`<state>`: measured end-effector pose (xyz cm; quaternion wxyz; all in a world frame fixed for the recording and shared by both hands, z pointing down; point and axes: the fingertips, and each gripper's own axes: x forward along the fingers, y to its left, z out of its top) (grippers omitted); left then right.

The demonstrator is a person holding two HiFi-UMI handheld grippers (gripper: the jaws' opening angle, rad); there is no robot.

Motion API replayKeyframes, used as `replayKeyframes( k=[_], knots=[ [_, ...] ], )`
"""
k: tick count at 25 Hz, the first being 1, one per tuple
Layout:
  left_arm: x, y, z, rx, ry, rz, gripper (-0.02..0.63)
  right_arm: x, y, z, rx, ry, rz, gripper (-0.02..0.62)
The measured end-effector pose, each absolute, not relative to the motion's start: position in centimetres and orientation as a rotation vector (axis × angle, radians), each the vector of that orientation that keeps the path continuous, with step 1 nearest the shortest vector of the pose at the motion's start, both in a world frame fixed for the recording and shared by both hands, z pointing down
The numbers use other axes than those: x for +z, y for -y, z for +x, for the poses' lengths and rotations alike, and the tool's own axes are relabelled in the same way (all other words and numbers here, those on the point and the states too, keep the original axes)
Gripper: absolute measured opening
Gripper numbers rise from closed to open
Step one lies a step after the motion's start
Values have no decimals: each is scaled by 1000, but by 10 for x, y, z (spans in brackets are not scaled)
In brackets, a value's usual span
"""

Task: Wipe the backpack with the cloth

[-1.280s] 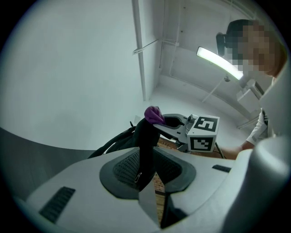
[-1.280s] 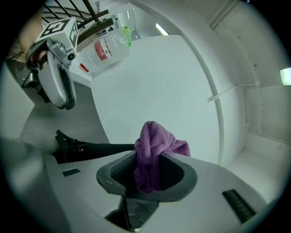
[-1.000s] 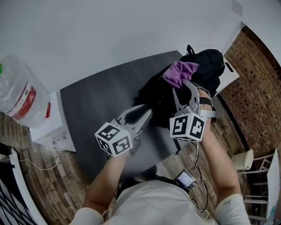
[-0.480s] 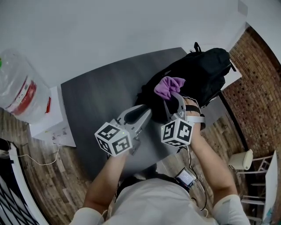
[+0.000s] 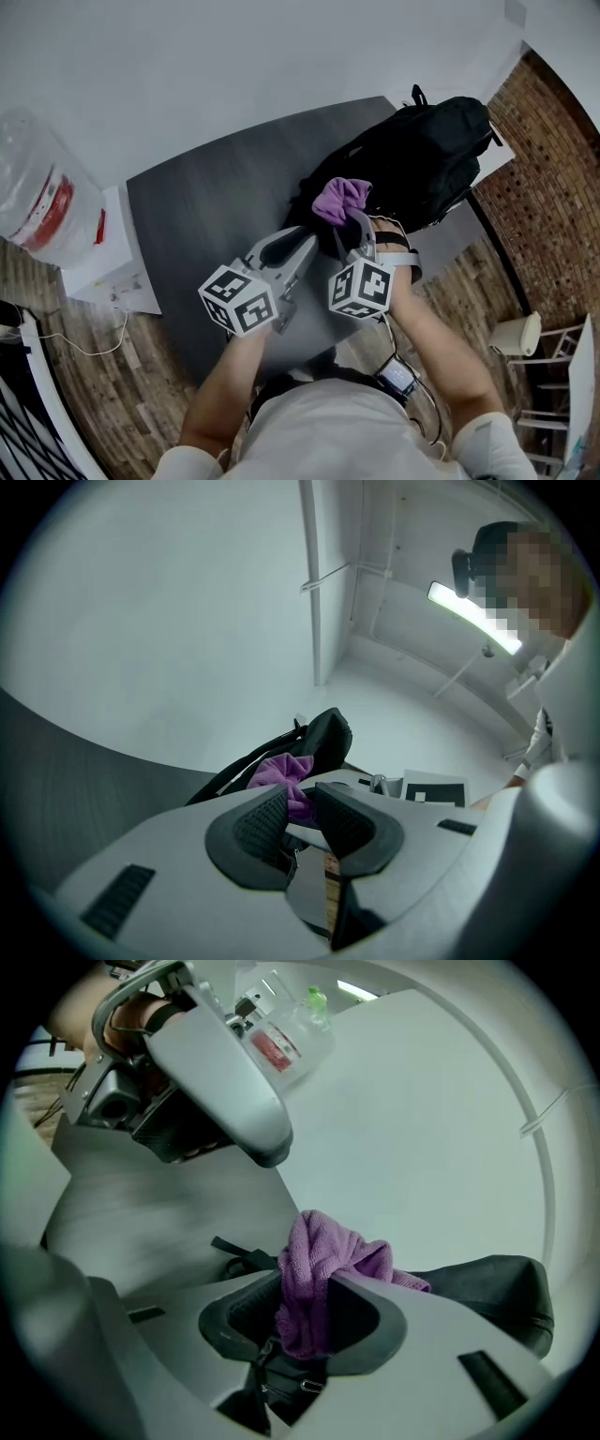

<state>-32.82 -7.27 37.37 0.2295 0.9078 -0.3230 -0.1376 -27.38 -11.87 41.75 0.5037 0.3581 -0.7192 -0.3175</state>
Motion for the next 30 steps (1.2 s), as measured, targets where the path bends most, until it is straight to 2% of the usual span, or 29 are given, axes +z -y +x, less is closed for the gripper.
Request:
replayKeyframes(
  k=[12, 23, 30],
  knots=[
    [384, 68, -328, -339, 874, 2489, 94, 415, 65, -296, -793, 1896, 795, 137],
    [366, 59, -306, -348, 767, 2543, 93, 335, 46, -233, -972, 1831, 1107, 137],
    [363, 60, -283, -314, 691, 2573, 93, 265, 44, -196, -1199, 1652, 1330, 137]
  ],
)
